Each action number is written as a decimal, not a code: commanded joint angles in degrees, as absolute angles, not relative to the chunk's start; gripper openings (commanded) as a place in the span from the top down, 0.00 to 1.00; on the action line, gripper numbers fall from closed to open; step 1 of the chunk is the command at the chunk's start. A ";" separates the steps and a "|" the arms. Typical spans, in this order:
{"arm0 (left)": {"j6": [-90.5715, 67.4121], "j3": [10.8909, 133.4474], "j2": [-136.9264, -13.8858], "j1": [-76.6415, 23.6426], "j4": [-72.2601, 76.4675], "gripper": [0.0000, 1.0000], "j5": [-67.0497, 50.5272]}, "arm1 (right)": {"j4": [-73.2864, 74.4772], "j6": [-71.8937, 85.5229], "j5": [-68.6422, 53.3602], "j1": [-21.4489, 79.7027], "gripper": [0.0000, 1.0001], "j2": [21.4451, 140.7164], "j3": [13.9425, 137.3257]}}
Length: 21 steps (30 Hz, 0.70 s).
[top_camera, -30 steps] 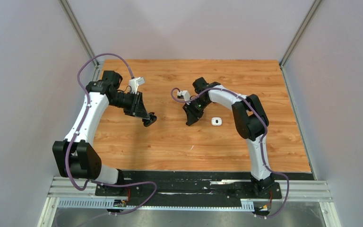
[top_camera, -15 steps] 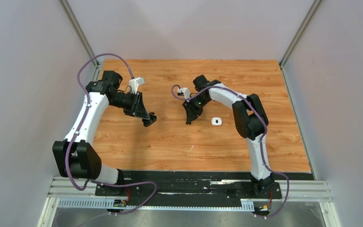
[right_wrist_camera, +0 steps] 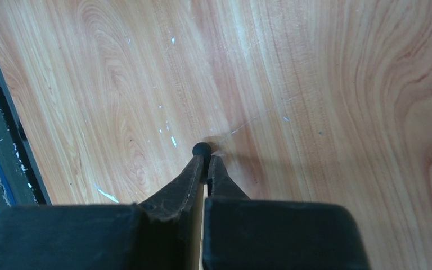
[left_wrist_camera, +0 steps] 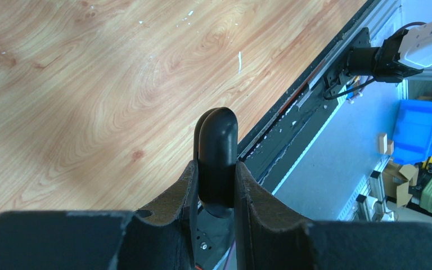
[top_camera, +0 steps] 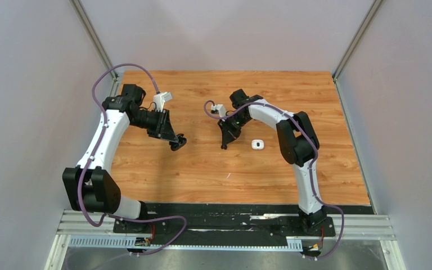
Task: Insert the wireless bluetooth earbuds into the charging case
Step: Pick up the earbud from the center of the board.
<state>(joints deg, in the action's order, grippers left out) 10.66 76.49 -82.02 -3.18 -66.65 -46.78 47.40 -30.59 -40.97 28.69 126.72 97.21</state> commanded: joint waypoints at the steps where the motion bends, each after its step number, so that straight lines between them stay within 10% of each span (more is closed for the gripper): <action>1: 11.43 76.57 -81.47 -2.81 -66.67 1.00 -47.79 | 48.91 -32.23 -44.30 28.41 1.00 125.55 99.62; 21: 11.53 80.93 -88.90 -5.67 -64.62 1.00 -55.76 | 42.66 -63.08 -55.23 33.06 1.00 93.47 93.28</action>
<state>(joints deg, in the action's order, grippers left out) 9.56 76.86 -88.53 -4.08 -65.21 -52.12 44.18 -53.04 -51.27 30.24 94.35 93.65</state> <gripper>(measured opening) 0.304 0.010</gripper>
